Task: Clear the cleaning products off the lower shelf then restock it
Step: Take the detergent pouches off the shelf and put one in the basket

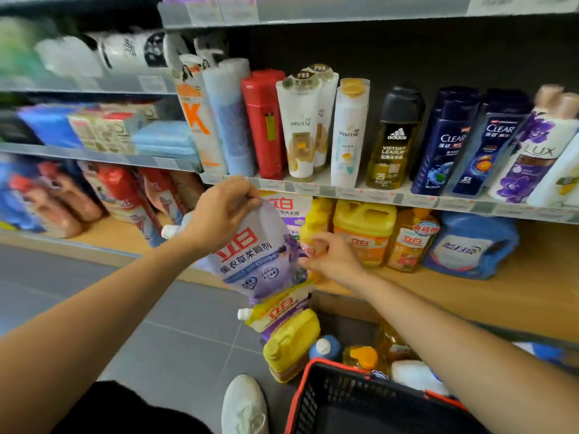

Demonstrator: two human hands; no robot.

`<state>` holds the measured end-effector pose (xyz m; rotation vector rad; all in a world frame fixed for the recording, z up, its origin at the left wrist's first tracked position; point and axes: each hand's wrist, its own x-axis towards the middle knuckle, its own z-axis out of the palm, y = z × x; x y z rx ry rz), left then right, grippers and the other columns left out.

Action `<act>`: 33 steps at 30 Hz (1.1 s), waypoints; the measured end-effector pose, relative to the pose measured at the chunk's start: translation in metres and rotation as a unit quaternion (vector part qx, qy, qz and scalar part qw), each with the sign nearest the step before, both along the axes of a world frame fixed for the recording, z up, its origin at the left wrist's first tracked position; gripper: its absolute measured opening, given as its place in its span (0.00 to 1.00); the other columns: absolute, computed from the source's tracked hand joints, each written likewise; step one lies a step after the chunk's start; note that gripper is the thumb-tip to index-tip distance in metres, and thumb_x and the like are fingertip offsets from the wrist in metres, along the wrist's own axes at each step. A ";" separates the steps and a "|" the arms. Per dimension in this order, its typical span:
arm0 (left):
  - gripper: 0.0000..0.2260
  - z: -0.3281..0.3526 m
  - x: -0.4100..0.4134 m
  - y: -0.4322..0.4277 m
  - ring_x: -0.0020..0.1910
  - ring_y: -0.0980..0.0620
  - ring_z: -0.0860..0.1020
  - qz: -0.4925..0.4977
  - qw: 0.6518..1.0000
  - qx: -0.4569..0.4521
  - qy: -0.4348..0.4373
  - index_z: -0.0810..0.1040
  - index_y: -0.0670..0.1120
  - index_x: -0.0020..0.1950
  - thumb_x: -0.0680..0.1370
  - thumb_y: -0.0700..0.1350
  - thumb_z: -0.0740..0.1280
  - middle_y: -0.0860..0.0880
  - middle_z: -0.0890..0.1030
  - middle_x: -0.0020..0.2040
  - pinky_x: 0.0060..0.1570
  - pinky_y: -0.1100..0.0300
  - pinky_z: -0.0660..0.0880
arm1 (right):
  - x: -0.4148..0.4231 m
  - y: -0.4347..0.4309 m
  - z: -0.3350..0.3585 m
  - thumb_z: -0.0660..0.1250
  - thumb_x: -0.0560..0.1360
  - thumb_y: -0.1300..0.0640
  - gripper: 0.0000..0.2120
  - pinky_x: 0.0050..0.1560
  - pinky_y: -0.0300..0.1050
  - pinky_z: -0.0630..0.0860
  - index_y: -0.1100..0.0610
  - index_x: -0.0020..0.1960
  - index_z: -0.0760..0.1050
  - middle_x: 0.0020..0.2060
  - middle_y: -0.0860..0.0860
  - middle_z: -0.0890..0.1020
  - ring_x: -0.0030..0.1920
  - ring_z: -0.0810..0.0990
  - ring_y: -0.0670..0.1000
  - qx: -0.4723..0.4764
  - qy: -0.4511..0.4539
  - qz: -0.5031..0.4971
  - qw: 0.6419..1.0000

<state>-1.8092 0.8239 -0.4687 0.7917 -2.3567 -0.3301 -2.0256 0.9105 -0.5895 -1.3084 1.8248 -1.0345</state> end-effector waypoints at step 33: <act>0.10 -0.136 0.052 -0.129 0.56 0.41 0.83 0.178 0.870 0.407 0.213 0.76 0.34 0.55 0.80 0.40 0.70 0.39 0.83 0.56 0.55 0.40 0.81 | 0.078 -0.124 -0.082 0.73 0.77 0.53 0.17 0.42 0.64 0.81 0.67 0.38 0.79 0.36 0.64 0.84 0.38 0.84 0.64 -0.019 -0.021 -0.111 0.993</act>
